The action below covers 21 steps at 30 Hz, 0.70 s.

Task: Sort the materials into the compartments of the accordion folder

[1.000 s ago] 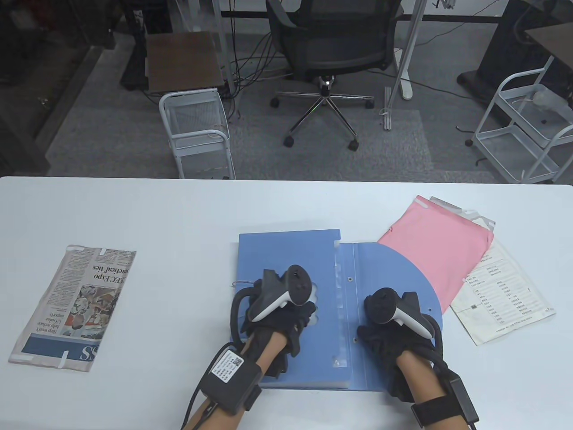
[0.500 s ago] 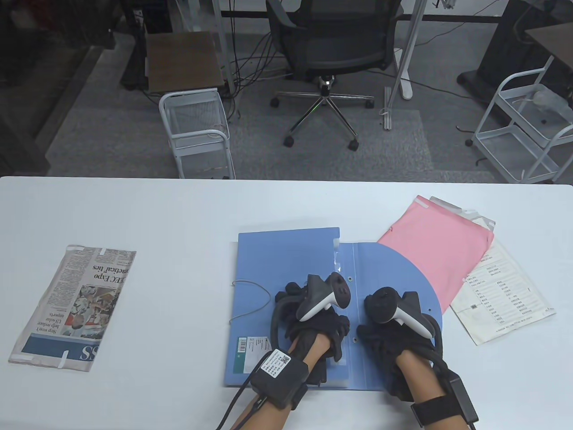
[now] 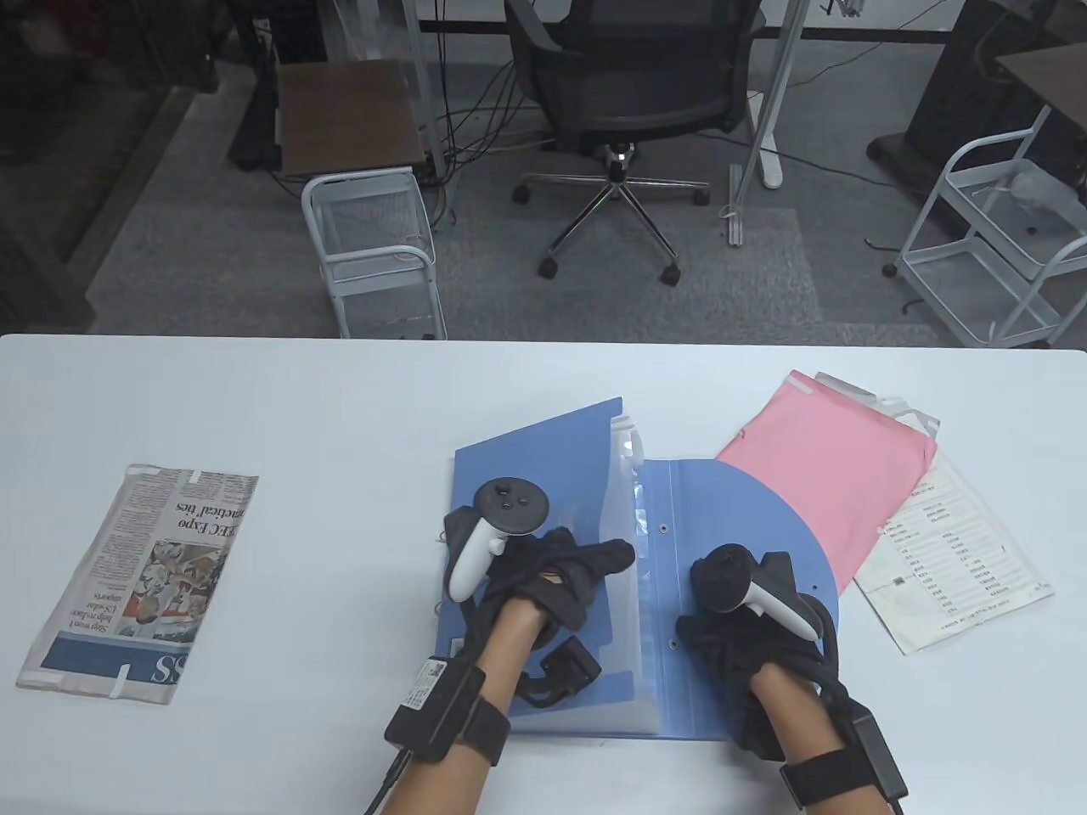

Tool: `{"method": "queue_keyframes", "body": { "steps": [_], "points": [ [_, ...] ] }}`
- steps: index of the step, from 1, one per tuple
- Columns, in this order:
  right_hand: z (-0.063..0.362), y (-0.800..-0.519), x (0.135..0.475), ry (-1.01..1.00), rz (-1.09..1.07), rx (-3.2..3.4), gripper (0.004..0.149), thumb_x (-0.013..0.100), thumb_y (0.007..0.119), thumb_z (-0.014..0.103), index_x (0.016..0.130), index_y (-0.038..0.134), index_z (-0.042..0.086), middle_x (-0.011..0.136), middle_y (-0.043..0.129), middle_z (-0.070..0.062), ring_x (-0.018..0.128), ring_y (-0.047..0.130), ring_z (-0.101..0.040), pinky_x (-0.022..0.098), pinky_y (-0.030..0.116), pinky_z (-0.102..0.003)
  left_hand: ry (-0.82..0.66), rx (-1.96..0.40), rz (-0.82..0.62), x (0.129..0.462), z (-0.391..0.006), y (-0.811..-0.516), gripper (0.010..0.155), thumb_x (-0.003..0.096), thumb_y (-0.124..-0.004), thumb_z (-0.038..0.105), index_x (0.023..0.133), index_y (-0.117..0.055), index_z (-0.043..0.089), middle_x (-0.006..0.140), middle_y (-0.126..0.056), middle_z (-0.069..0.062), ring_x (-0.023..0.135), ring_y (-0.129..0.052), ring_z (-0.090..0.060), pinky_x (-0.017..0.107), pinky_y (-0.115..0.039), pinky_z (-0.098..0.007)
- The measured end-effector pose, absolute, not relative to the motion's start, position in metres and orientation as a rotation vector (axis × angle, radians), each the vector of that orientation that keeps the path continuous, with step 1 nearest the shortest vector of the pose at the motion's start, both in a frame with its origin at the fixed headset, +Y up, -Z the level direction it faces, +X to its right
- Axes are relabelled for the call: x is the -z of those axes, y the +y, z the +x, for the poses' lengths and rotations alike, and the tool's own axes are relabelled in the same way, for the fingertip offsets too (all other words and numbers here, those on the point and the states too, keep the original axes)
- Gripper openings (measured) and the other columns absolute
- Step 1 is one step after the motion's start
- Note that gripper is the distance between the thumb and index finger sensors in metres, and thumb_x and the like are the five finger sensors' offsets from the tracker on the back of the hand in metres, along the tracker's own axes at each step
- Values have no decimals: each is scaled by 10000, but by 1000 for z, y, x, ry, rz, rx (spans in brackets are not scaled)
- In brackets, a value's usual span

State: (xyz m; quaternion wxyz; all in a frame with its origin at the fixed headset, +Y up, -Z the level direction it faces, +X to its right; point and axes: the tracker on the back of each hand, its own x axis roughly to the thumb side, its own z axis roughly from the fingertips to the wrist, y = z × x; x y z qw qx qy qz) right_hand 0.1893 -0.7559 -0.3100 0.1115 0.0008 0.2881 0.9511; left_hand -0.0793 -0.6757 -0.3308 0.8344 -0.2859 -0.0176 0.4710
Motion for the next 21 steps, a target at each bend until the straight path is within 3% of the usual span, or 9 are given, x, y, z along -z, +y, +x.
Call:
{"method": "queue_keyframes", "body": {
  "steps": [3, 13, 21],
  "points": [
    [189, -756, 310, 843, -1, -2796, 721, 618, 623, 491, 1139, 202, 226, 1161, 70, -306, 985, 155, -653, 661, 359, -799, -34, -1145, -535, 328, -107, -669, 722, 622, -644, 627, 1020, -488, 46, 1094, -19, -471, 927, -108, -758, 572, -353, -820],
    [188, -755, 311, 832, -6, -2805, 723, 613, 628, 498, 1140, 213, 229, 1167, 84, -304, 991, 171, -652, 666, 367, -801, -151, -1682, -501, 332, -205, -683, 722, 641, -662, 639, 1041, -510, 57, 1146, -72, -444, 965, -153, -752, 613, -368, -810],
    [189, -755, 311, 807, -6, -2818, 722, 607, 631, 512, 1141, 226, 242, 1176, 102, -288, 1006, 183, -636, 673, 377, -794, -189, -1888, -514, 333, -239, -706, 716, 641, -666, 653, 1043, -557, 71, 1187, -154, -413, 991, -228, -743, 647, -429, -782]
  ]
}}
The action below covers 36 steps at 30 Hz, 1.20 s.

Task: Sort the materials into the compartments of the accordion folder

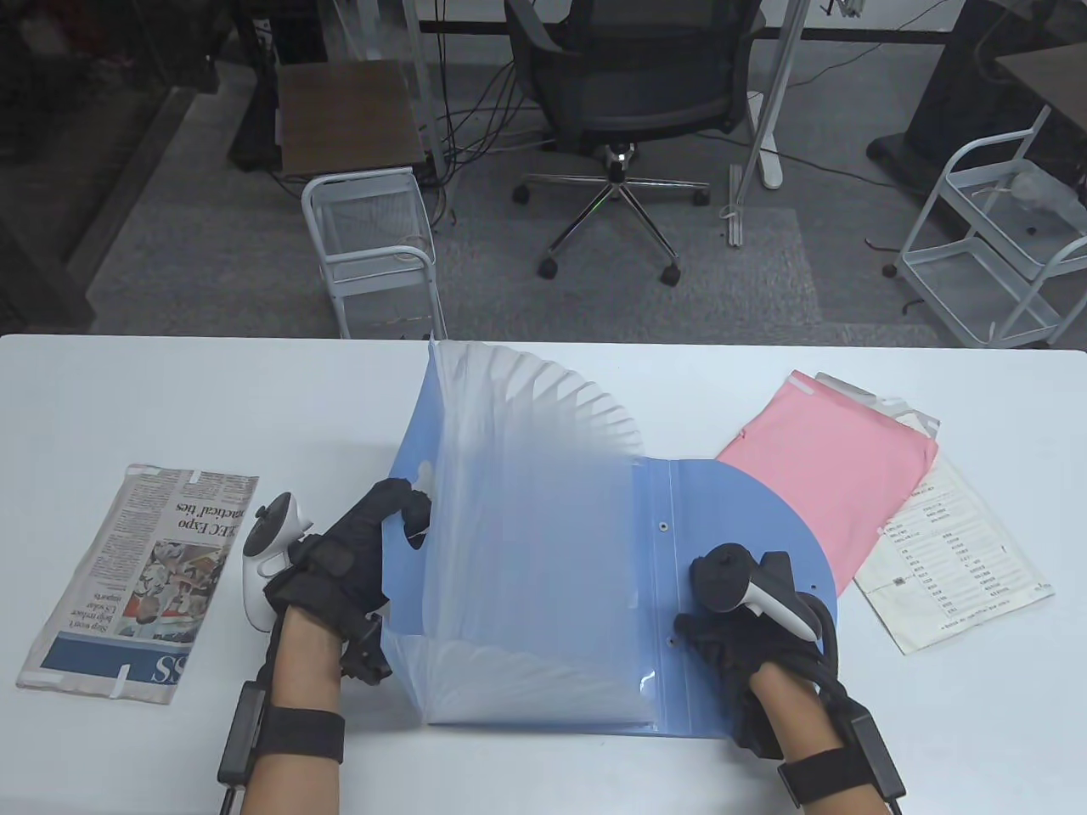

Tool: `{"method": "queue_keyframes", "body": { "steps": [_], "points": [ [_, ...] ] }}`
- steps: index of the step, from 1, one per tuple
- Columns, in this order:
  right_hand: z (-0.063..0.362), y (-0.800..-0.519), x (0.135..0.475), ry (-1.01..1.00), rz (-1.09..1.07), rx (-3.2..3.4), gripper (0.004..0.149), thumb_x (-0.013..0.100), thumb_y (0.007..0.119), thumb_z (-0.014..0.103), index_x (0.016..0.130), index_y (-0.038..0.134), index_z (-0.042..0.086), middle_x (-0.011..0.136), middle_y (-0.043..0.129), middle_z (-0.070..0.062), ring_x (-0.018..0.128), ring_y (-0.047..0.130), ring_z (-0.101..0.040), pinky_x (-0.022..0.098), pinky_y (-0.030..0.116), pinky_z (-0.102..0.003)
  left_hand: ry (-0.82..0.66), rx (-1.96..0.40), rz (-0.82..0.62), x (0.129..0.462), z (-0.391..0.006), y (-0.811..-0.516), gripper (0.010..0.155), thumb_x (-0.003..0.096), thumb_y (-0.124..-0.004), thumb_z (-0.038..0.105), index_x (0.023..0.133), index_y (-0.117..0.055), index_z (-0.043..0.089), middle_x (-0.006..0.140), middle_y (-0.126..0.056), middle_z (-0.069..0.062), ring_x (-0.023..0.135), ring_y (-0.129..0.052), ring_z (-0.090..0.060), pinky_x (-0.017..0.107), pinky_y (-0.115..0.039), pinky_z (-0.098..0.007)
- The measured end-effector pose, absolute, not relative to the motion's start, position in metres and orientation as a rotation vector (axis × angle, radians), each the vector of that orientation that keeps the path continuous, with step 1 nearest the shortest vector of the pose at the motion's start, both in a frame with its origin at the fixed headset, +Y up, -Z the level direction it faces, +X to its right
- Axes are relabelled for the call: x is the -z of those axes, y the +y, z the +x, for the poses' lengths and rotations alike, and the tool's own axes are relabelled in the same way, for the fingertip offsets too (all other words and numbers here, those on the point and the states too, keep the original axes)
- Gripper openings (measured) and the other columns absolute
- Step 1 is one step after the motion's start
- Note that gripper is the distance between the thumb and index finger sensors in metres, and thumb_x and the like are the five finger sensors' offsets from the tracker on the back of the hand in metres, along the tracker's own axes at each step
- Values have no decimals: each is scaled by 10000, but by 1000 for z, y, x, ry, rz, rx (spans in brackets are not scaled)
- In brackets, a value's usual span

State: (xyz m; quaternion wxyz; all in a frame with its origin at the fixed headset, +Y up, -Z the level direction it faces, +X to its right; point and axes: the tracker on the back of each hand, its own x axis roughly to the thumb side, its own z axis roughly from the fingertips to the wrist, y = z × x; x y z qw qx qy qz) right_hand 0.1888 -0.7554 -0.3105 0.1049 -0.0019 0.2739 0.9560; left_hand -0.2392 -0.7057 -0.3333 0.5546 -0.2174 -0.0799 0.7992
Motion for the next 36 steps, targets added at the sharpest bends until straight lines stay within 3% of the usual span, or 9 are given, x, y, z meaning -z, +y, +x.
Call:
{"method": "queue_keyframes", "body": {
  "steps": [13, 21, 24, 29, 33, 36],
  "points": [
    [196, -746, 313, 831, -8, -2780, 705, 603, 657, 484, 1142, 279, 230, 1183, 123, -262, 1025, 198, -599, 694, 399, -760, -262, -1996, -541, 337, -238, -722, 722, 633, -679, 648, 1041, -576, 62, 1194, -164, -405, 997, -196, -725, 643, -436, -771],
    [210, -695, 308, 739, 32, -2682, 642, 601, 681, 439, 1131, 448, 161, 1184, 225, -286, 1021, 279, -597, 697, 466, -726, -296, -1957, -570, 338, -226, -722, 729, 637, -678, 641, 1059, -562, 58, 1198, -134, -391, 1002, -153, -704, 651, -420, -761],
    [216, -671, 304, 644, 89, -2632, 617, 602, 683, 435, 1119, 499, 152, 1185, 298, -288, 1018, 363, -598, 692, 511, -709, -304, -1940, -576, 339, -224, -721, 740, 637, -683, 634, 1070, -558, 47, 1200, -129, -386, 1005, -142, -698, 651, -420, -759],
    [239, -622, 302, 325, 154, -2449, 558, 602, 693, 419, 1078, 605, 140, 1150, 510, -287, 944, 604, -581, 653, 648, -643, -313, -1916, -582, 341, -221, -721, 748, 636, -689, 632, 1076, -566, 40, 1203, -133, -381, 1009, -139, -691, 652, -423, -759],
    [270, -596, 308, 77, 61, -2303, 516, 609, 680, 439, 1036, 684, 151, 1047, 728, -250, 822, 786, -540, 572, 752, -594, -314, -1884, -585, 342, -219, -720, 752, 633, -700, 635, 1077, -572, 42, 1205, -135, -376, 1012, -142, -687, 653, -428, -757],
    [300, -590, 321, -44, -111, -2296, 504, 608, 682, 450, 1012, 715, 152, 986, 798, -228, 764, 841, -515, 527, 783, -576, -321, -1858, -590, 343, -217, -718, 756, 633, -699, 638, 1079, -571, 42, 1204, -136, -375, 1011, -144, -686, 654, -431, -756]
  ]
}}
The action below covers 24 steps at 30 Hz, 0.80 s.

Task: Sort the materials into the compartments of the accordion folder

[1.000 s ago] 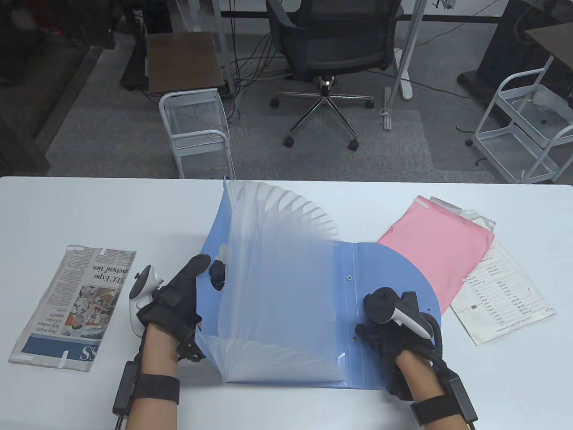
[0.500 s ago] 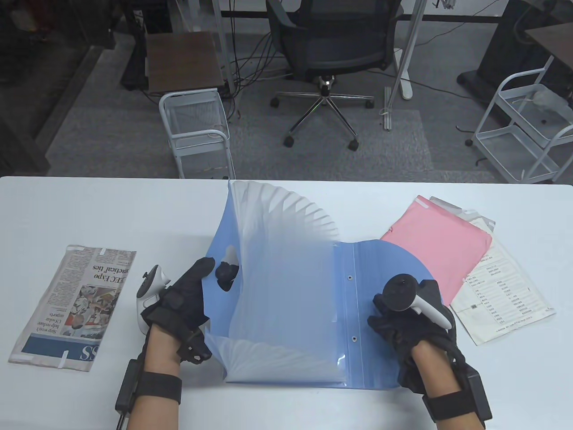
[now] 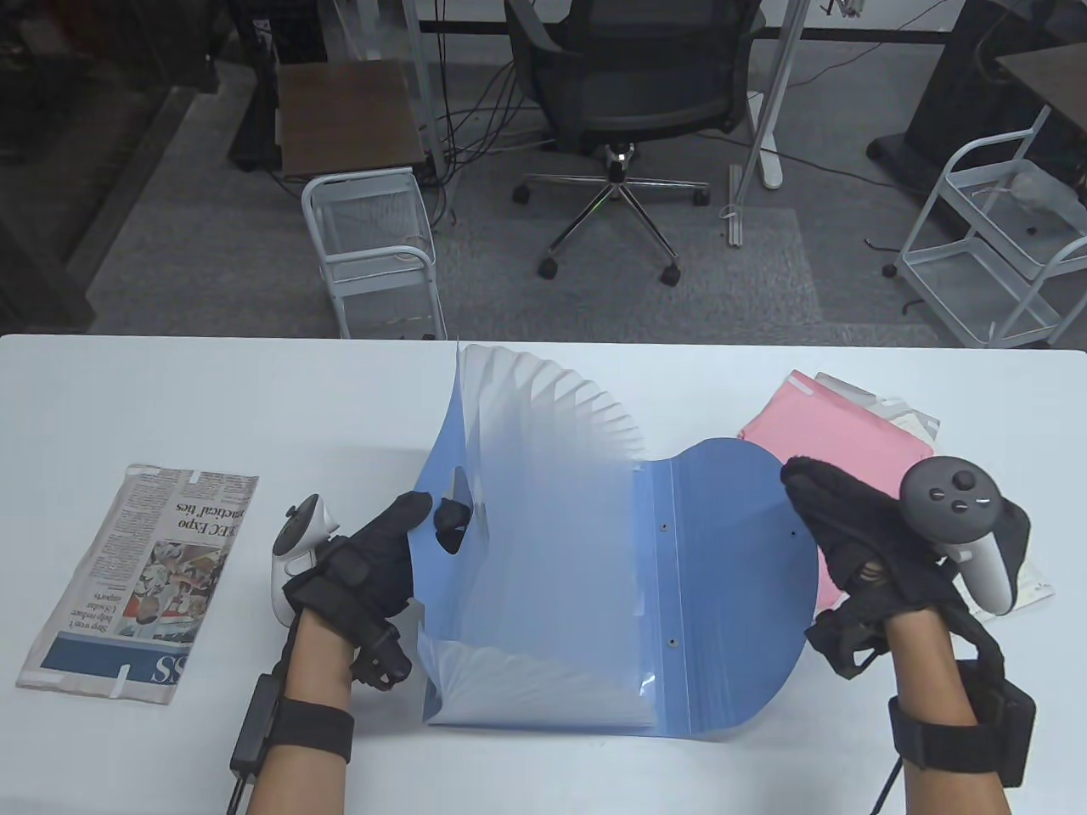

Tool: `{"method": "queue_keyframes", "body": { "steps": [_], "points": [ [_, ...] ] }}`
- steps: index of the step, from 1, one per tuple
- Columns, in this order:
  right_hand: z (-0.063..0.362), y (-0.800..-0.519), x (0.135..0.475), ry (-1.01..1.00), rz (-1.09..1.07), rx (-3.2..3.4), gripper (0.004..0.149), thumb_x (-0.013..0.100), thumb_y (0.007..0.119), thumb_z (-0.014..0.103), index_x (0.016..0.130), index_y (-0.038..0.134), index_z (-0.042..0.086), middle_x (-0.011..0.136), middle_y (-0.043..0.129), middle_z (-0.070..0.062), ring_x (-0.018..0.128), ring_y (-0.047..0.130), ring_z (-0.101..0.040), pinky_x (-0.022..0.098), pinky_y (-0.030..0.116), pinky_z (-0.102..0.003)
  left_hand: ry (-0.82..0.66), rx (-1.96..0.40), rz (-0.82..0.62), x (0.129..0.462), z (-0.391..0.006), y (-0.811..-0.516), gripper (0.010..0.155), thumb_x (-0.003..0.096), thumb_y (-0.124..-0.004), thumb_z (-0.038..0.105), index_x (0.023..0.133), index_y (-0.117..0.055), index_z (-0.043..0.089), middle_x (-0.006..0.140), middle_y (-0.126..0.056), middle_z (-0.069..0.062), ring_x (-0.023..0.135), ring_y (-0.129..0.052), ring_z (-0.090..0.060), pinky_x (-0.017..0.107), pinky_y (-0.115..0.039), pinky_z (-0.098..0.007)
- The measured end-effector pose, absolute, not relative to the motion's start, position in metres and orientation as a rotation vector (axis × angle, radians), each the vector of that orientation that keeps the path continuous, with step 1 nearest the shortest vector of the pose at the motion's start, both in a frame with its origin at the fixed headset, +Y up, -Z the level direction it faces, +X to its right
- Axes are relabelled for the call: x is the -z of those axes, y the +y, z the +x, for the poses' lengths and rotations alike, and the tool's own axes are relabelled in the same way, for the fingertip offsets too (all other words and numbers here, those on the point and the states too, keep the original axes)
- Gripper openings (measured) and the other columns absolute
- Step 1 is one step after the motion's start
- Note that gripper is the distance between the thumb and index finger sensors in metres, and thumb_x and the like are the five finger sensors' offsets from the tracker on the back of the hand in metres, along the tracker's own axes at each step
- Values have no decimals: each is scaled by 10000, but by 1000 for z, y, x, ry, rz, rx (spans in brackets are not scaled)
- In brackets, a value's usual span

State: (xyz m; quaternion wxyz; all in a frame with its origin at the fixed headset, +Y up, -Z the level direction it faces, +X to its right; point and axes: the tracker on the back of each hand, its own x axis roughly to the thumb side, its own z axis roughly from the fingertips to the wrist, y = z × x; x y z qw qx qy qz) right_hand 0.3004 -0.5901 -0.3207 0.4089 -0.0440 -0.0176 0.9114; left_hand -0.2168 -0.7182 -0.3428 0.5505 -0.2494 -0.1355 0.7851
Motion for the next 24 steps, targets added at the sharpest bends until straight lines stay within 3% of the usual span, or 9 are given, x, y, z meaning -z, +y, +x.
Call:
{"method": "queue_keyframes", "body": {
  "steps": [3, 6, 11, 18, 24],
  "points": [
    [324, -601, 337, -59, -309, -2388, 527, 608, 679, 472, 1024, 692, 149, 976, 794, -219, 751, 843, -508, 519, 784, -564, -324, -1844, -594, 343, -215, -718, 758, 633, -700, 638, 1081, -570, 40, 1203, -136, -374, 1011, -138, -684, 654, -427, -757],
    [345, -630, 358, 2, -576, -2558, 564, 598, 681, 501, 1030, 675, 138, 958, 799, -206, 715, 857, -492, 491, 796, -537, -325, -1836, -597, 343, -214, -718, 758, 634, -698, 638, 1083, -566, 41, 1204, -128, -373, 1013, -133, -681, 656, -423, -756],
    [367, -695, 382, 288, -1024, -2658, 660, 587, 669, 566, 1043, 647, 88, 941, 799, -219, 682, 874, -476, 463, 811, -513, -322, -1833, -591, 343, -214, -719, 759, 636, -693, 640, 1085, -563, 42, 1204, -123, -370, 1013, -129, -679, 657, -418, -752],
    [355, -732, 401, 653, -1265, -2757, 765, 565, 648, 647, 1051, 625, 56, 946, 806, -187, 675, 899, -440, 461, 824, -489, -320, -1815, -592, 342, -209, -720, 759, 637, -689, 640, 1088, -559, 43, 1205, -116, -366, 1014, -121, -670, 658, -410, -749],
    [341, -734, 411, 654, -1326, -2823, 682, 567, 717, 560, 1022, 662, 55, 910, 827, -180, 668, 916, -414, 454, 845, -470, -322, -1806, -601, 343, -207, -720, 759, 637, -689, 638, 1088, -556, 41, 1204, -109, -363, 1013, -107, -666, 655, -396, -751]
  ]
}}
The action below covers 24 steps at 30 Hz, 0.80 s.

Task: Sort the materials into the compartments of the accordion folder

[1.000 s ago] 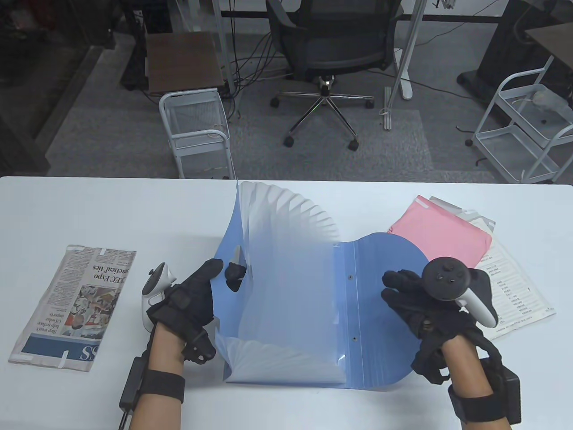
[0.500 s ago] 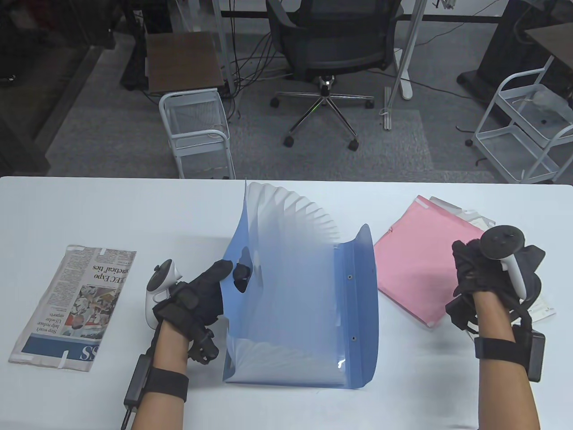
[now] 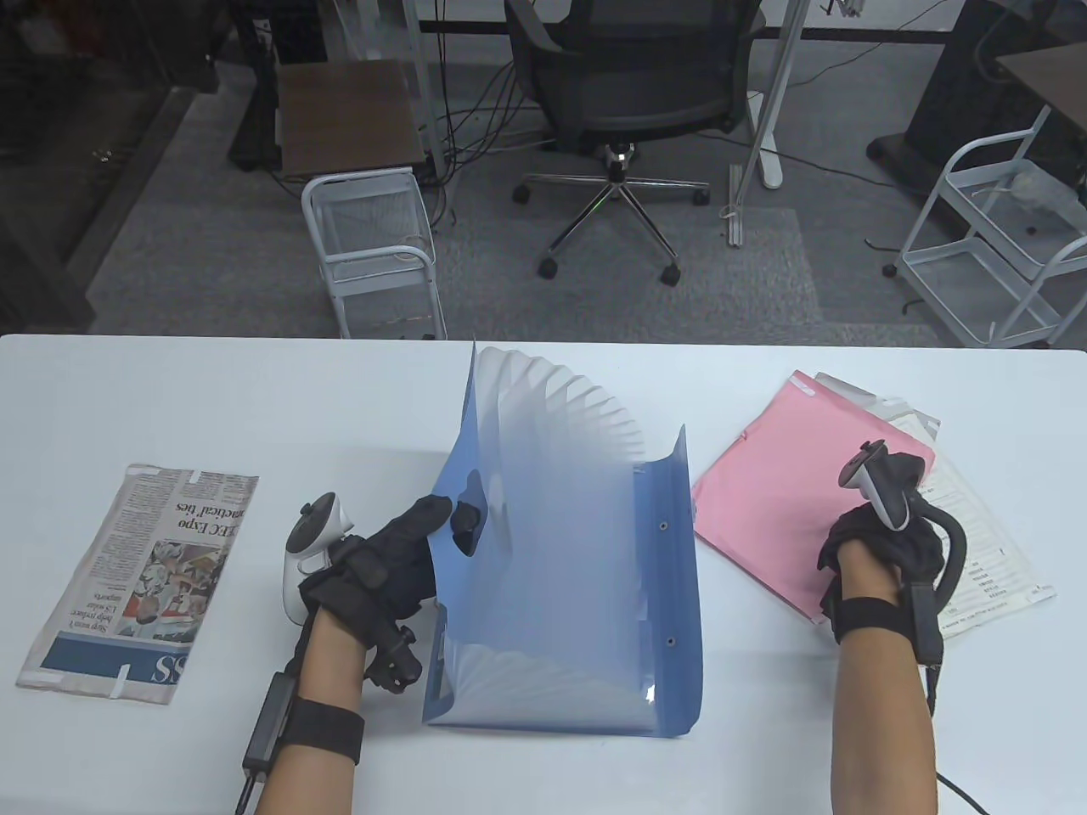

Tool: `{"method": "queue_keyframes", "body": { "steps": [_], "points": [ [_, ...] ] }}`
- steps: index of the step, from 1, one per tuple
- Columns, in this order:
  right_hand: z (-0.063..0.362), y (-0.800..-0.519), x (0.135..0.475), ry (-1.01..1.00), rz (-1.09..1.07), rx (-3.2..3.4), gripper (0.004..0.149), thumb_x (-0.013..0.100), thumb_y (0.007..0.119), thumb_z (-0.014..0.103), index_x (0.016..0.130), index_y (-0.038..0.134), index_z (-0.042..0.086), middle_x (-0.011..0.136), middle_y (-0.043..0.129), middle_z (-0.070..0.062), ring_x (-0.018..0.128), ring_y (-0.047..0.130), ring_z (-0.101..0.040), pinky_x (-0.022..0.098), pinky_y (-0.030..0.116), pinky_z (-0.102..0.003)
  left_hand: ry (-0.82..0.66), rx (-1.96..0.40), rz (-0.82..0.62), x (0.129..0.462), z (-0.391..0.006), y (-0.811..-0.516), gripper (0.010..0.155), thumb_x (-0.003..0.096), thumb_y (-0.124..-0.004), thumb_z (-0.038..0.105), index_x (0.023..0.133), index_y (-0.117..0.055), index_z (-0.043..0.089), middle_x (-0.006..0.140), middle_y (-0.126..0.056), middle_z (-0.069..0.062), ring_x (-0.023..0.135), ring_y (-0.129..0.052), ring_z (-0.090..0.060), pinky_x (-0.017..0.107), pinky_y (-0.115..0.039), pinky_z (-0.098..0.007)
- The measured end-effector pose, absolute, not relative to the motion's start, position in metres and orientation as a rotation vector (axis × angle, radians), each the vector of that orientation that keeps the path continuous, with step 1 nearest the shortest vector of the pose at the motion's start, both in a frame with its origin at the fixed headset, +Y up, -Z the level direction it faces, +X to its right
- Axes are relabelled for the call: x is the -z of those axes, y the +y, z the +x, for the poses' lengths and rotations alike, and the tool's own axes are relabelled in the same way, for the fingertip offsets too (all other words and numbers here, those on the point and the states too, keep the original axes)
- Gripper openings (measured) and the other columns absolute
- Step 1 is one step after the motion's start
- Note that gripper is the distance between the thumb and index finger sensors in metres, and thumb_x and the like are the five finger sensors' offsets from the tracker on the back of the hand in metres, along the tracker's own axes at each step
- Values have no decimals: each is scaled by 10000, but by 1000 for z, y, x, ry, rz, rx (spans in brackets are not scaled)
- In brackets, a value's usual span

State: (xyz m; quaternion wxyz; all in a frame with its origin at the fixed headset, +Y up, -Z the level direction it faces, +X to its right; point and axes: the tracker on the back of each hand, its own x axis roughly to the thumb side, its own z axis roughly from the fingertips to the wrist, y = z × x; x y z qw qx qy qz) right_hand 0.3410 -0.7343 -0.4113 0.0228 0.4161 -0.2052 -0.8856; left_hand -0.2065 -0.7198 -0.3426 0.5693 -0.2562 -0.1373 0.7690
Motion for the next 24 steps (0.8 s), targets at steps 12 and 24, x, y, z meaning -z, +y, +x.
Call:
{"method": "queue_keyframes", "body": {
  "steps": [12, 24],
  "points": [
    [355, -727, 410, -713, 1464, 2836, 568, 553, 790, 487, 962, 687, 106, 835, 845, -122, 612, 941, -372, 396, 873, -415, -329, -1803, -618, 343, -203, -720, 757, 637, -690, 634, 1088, -556, 40, 1204, -94, -357, 1011, -87, -656, 654, -378, -752],
    [381, -700, 386, -643, 1663, 3278, 416, 539, 850, 457, 845, 687, 226, 691, 928, -29, 440, 1013, -303, 247, 898, -350, -324, -1817, -602, 342, -203, -720, 766, 631, -694, 664, 1077, -551, 59, 1198, -74, -362, 1005, -69, -660, 649, -357, -757]
  ]
}}
